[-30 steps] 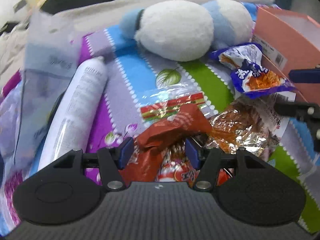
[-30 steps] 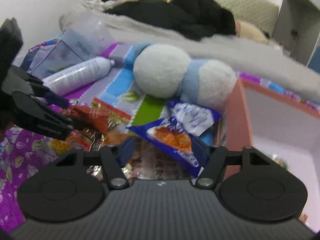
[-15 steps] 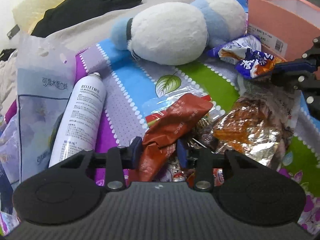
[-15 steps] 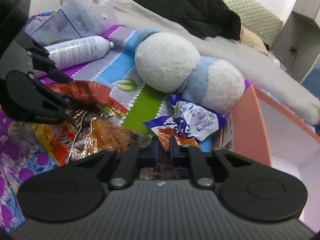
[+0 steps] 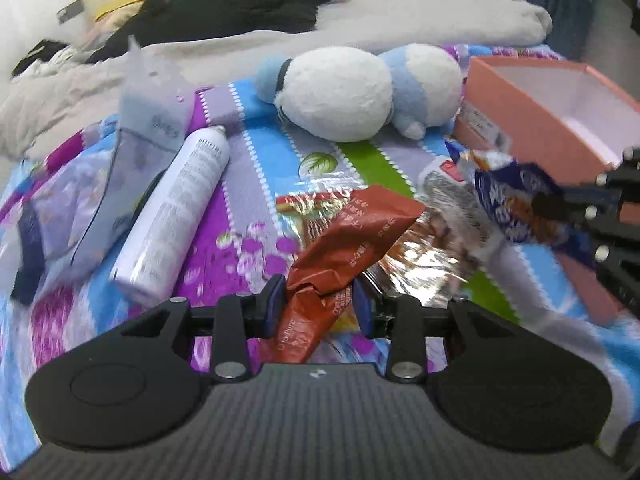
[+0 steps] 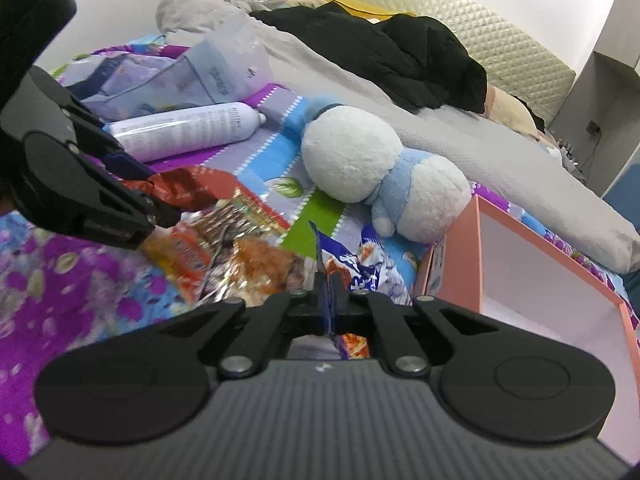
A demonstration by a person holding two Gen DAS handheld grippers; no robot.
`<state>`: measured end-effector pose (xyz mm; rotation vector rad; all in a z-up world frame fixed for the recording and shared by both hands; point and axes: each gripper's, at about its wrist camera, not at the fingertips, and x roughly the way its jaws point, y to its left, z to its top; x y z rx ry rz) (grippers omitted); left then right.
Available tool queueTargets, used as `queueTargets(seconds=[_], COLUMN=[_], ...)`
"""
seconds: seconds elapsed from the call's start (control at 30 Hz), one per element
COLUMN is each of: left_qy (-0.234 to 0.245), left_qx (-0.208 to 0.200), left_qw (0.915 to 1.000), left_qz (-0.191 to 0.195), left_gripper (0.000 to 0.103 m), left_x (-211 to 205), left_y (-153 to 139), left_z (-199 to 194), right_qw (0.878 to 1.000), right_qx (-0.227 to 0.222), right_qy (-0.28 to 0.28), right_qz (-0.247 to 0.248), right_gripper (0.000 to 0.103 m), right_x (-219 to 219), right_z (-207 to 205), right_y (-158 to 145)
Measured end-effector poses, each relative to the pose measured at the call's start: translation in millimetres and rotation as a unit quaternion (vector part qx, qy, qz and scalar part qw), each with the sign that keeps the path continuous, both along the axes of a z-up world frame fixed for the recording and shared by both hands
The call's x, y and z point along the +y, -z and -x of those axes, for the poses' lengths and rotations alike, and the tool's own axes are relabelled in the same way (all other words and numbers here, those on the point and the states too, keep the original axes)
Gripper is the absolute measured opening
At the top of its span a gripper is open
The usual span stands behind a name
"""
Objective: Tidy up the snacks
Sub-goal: 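Lift the red foil packet with the left gripper while the right lifts the blue-white bag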
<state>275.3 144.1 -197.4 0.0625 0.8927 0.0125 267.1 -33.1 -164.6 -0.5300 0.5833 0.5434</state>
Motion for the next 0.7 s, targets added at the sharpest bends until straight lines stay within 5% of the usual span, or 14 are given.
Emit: queueTargets(seconds=[0.3,0.7], left_qy=[-0.062,-0.127], left_qx=[0.014,0.043], left_qw=[0.9946,0.9783], left_qz=[0.082,0.158], left_gripper=[0.042,0.042], left_x=[-17.2,-25.4], left_y=[-11.0,27.0], left_z=[78.0,116.6], right_qw=[1.000,0.998], right_qx=[0.022,0.044], right_qy=[-0.022,-0.044], right_qz=[0.003,0.033], right_gripper=[0.003,0.004], right_x=[-23.4,-36.4], right_z=[71.4,133.1], right_y=[-3.2,10.6])
